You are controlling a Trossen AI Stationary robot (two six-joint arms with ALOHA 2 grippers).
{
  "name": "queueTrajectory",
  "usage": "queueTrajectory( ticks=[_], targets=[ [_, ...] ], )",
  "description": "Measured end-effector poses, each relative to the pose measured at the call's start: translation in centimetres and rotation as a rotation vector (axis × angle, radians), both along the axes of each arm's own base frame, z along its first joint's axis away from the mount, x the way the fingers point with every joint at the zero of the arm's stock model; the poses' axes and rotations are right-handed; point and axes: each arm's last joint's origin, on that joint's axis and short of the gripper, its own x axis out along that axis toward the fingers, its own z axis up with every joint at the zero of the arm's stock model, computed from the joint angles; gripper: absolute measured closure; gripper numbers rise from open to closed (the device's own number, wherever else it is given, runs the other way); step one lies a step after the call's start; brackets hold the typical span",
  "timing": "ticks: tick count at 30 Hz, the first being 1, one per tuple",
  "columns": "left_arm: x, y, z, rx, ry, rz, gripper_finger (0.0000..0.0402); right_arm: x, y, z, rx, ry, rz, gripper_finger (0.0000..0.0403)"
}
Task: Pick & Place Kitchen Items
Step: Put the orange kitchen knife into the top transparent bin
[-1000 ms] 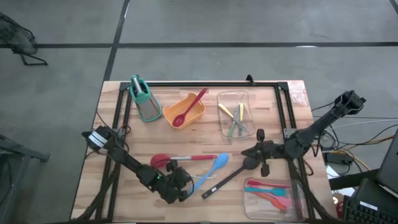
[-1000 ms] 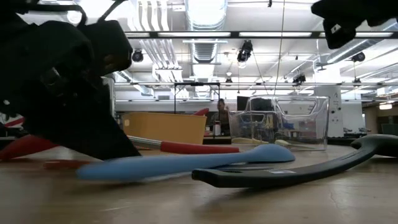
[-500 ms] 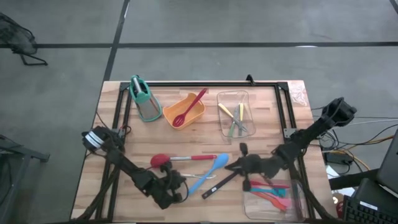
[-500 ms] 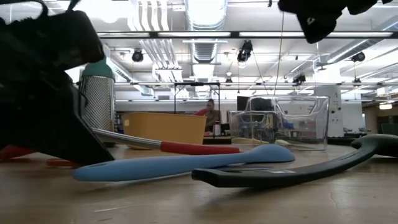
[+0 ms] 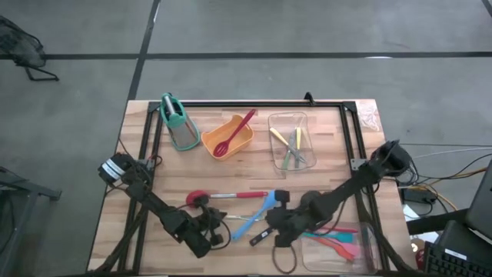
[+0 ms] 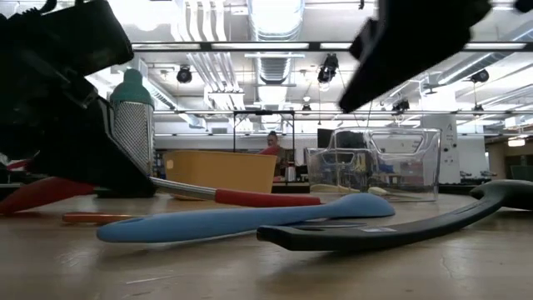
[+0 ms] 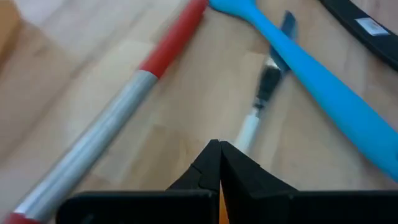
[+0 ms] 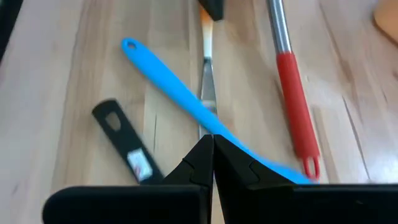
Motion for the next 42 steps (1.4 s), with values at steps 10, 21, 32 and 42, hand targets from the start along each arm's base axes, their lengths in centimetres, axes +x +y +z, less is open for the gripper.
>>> queueTrajectory(
  ticks=[10,21,32,42],
  targets=[
    [0.2,0.4,0.0,-0.023,-0.006,0.035,0.0396,6.6,-0.1,-2.6,-0.072,0.044,0.064,0.0394],
    [-0.5,1.0,-1.2,-0.08,0.041,0.048,0.0397,8.4,-1.0,-5.2,0.054,0.229,0.112,0.0394],
    [-1.1,1.4,-1.9,-0.107,0.018,0.098,0.0391,6.6,-2.1,-4.6,-0.046,0.418,-0.061,0.0394],
    [0.3,0.4,0.1,0.026,-0.051,0.041,0.0393,7.7,-1.4,-2.1,-0.18,0.219,-0.119,0.0394]
  ],
)
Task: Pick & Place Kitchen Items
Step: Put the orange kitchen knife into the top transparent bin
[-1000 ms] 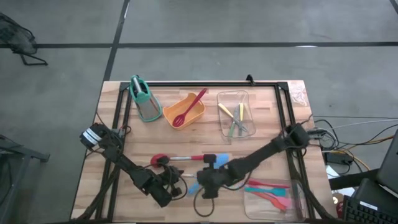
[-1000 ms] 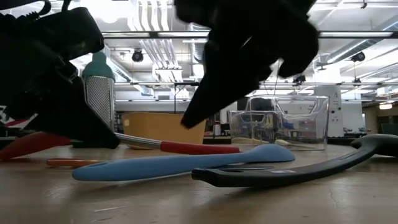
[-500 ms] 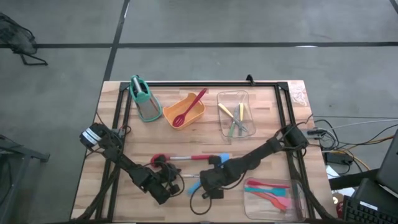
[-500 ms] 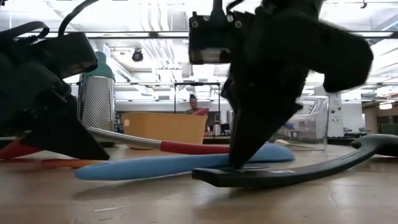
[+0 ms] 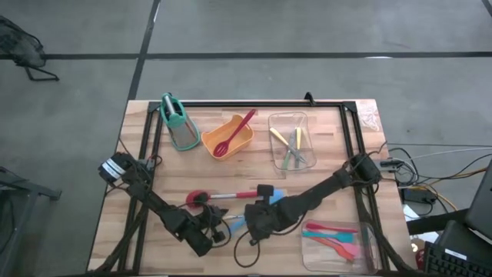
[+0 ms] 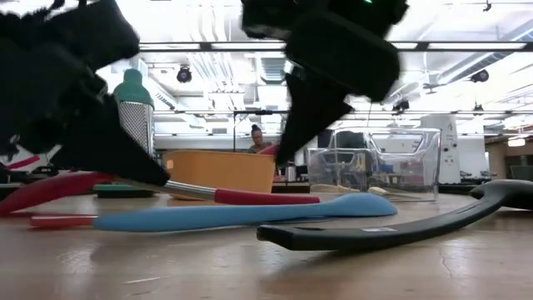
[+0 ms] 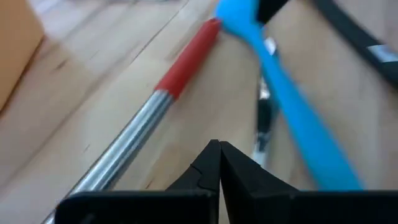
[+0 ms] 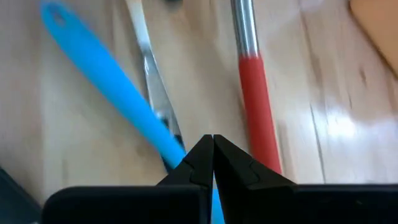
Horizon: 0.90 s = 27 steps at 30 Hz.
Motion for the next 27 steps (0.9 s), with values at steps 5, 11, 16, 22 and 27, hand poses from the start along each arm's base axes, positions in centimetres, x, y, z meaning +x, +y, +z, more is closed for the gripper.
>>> queueTrajectory(
  ticks=[5,11,16,22,27],
  targets=[
    [1.2,-0.9,1.0,-0.018,-0.019,-0.128,0.0392,1.2,0.7,0.1,0.073,-0.106,0.078,0.0394],
    [1.1,-0.7,0.6,-0.063,-0.002,-0.148,0.0396,1.4,0.9,-0.3,0.123,-0.092,0.123,0.0394],
    [0.9,0.2,-0.4,-0.116,0.035,-0.139,0.0392,1.1,0.8,-0.8,0.158,-0.063,0.138,0.0394],
    [0.9,1.0,-0.9,-0.149,0.037,-0.086,0.0395,0.4,0.6,-2.0,0.195,-0.016,0.116,0.0394],
    [0.8,1.0,-1.0,-0.155,0.037,-0.081,0.0396,-0.3,0.4,-3.1,0.232,0.04,0.115,0.0394]
  ],
)
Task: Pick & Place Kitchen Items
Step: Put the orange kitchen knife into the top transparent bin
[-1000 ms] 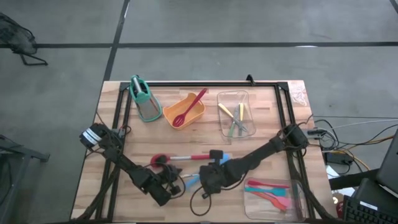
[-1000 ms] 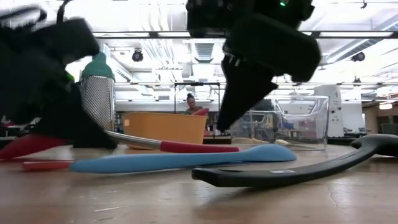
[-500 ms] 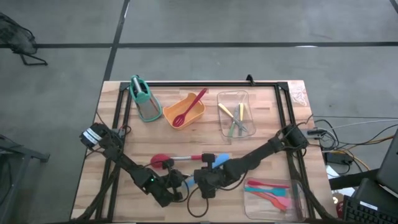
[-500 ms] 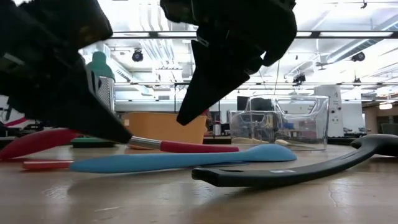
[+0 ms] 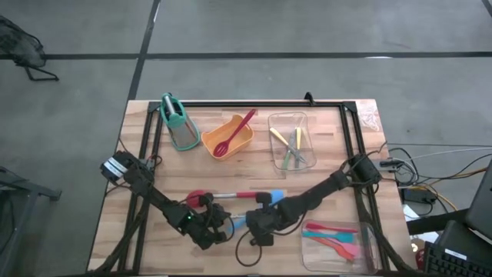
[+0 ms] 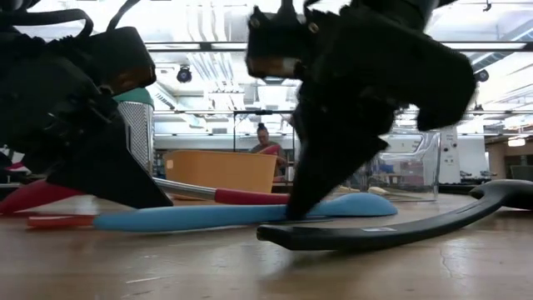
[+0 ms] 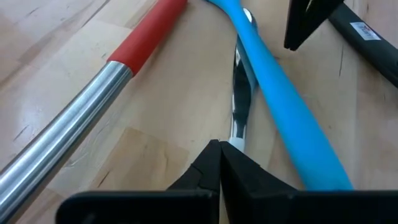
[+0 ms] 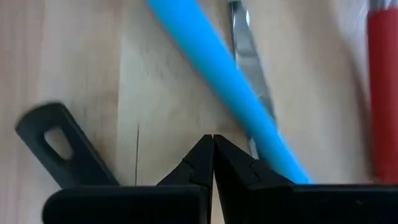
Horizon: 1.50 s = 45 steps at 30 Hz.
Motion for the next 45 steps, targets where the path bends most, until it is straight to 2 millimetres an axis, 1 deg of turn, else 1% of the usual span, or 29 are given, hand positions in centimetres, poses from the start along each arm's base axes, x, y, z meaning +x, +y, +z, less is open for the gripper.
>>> queueTrajectory(
  ticks=[2,6,8,12,16,19,24,28,31,32,35,38,45],
  targets=[
    [0.0,0.0,0.0,-0.001,0.001,-0.001,0.0392,-0.3,-0.2,-0.3,0.0,0.029,-0.026,0.0394],
    [0.0,0.0,0.0,-0.004,0.001,0.001,0.0392,-0.6,-0.5,-0.3,-0.024,0.069,-0.059,0.0394],
    [0.0,0.0,0.0,-0.004,0.002,0.001,0.0396,-0.4,-0.5,-0.1,-0.064,0.031,-0.064,0.0394],
    [0.0,0.1,0.0,0.01,-0.007,0.012,0.0397,0.9,0.1,0.9,-0.091,-0.13,-0.025,0.0394],
    [-0.1,0.1,0.1,0.045,-0.037,0.04,0.0394,1.4,0.1,1.2,-0.089,-0.194,-0.02,0.0394],
    [0.0,0.0,0.1,0.045,-0.036,0.035,0.0397,1.8,-0.5,0.6,-0.099,-0.195,-0.065,0.0394],
    [0.2,-0.7,0.7,0.037,-0.047,-0.005,0.0397,2.3,-1.6,-1.9,-0.114,-0.132,-0.109,0.0394],
    [0.4,-1.7,1.3,0.025,-0.058,-0.06,0.0396,2.4,-1.8,-2.4,-0.117,-0.119,-0.111,0.0394],
    [0.5,-2.2,1.4,-0.035,-0.016,-0.162,0.0398,2.4,-1.8,-2.3,-0.115,-0.12,-0.109,0.0394],
    [0.5,-2.2,1.4,-0.053,-0.012,-0.171,0.0399,2.4,-1.8,-2.2,-0.113,-0.121,-0.109,0.0394],
    [0.3,-1.7,1.0,-0.065,-0.025,-0.101,0.0398,2.4,-1.7,-2.0,-0.097,-0.117,-0.099,0.0394],
    [0.1,-1.1,0.4,-0.052,-0.001,-0.09,0.0395,2.3,-1.4,-2.0,-0.088,-0.113,-0.087,0.0394],
    [-0.3,0.2,-0.6,-0.098,0.021,-0.032,0.0398,1.9,-0.6,-1.9,-0.101,-0.097,-0.024,0.0394]
  ],
)
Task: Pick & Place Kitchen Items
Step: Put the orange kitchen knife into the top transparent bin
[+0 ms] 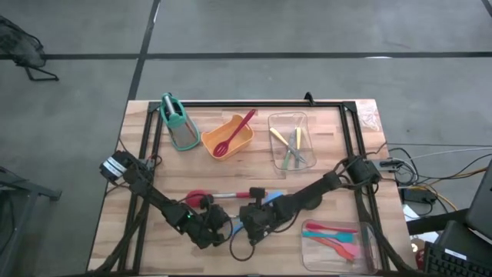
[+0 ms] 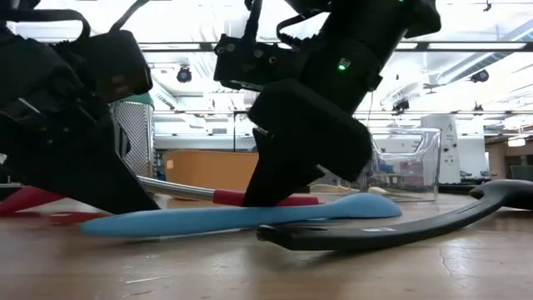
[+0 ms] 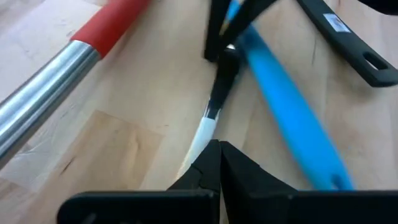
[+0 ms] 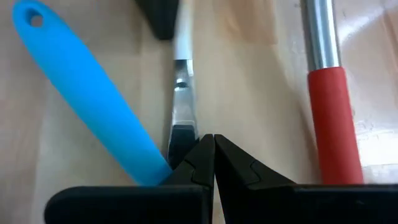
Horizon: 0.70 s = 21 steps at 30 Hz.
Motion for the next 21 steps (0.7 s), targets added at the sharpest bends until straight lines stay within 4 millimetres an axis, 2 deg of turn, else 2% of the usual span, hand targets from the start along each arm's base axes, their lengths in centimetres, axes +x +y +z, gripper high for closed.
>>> queueTrajectory(
  ticks=[9,21],
  targets=[
    [-0.1,0.4,-0.2,-0.009,-0.006,0.047,0.0398,-0.9,1.1,0.3,-0.003,0.047,0.06,0.0394],
    [0.1,0.4,-0.1,0.035,-0.036,0.053,0.0396,-2.5,2.9,2.0,0.013,0.064,0.116,0.0394]
  ],
)
